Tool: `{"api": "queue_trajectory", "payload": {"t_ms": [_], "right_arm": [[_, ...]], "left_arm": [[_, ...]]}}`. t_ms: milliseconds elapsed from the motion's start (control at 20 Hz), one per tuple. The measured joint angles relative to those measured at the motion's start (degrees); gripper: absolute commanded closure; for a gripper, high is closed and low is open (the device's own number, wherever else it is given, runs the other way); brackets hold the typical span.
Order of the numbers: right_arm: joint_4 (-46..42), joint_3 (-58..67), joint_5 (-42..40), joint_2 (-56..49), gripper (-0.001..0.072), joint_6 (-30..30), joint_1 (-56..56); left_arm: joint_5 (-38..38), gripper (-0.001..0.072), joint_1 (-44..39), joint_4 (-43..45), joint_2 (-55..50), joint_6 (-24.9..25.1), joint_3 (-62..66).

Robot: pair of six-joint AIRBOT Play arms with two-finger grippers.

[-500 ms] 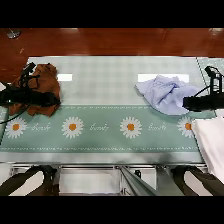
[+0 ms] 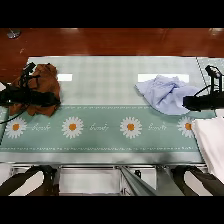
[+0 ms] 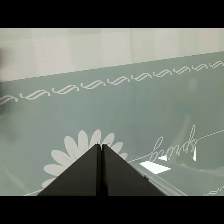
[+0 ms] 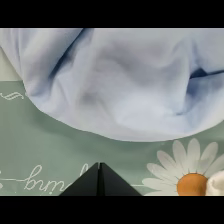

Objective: Fold the shirts.

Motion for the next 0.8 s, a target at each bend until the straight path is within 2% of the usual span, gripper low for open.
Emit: {"api": "queue_trajectory", "payload": {"t_ms": [450,500,550,600,650,700,750,800], "right_arm": [[1.6,0.0,-2.6,0.0,0.0686,0.0,0.0],[1.8,0.0,-3.1,0.0,0.0601,0.0,0.0],[1.9,0.0,-3.7,0.0,0.0276,0.1,0.0],[2.1,0.0,-4.8,0.0,0.0081,0.1,0.0],[2.2,0.0,-5.8,0.0,0.0084,0.1,0.0],[2.2,0.0,-7.5,0.0,0.0084,0.1,0.0],[2.1,0.0,-9.5,-0.1,0.0084,0.2,0.0],[1.9,0.0,-11.7,-0.2,0.0084,0.5,0.0]], "left_arm": [[2.4,0.0686,0.0,0.0,0.0,0.1,0.0],[3.0,0.0685,0.0,0.0,0.0,0.1,0.0],[4.3,0.0685,0.0,0.0,0.0,0.1,0.0],[5.6,0.0671,0.0,0.0,0.0,0.1,0.0],[7.1,0.0491,0.0,0.0,0.0,0.1,0.0],[8.5,0.0084,0.0,-0.1,-0.1,0.1,0.0],[9.8,0.0004,0.0,-0.1,-0.2,0.1,0.0],[11.1,0.0004,0.0,-0.2,-0.3,-0.1,0.0]]}}
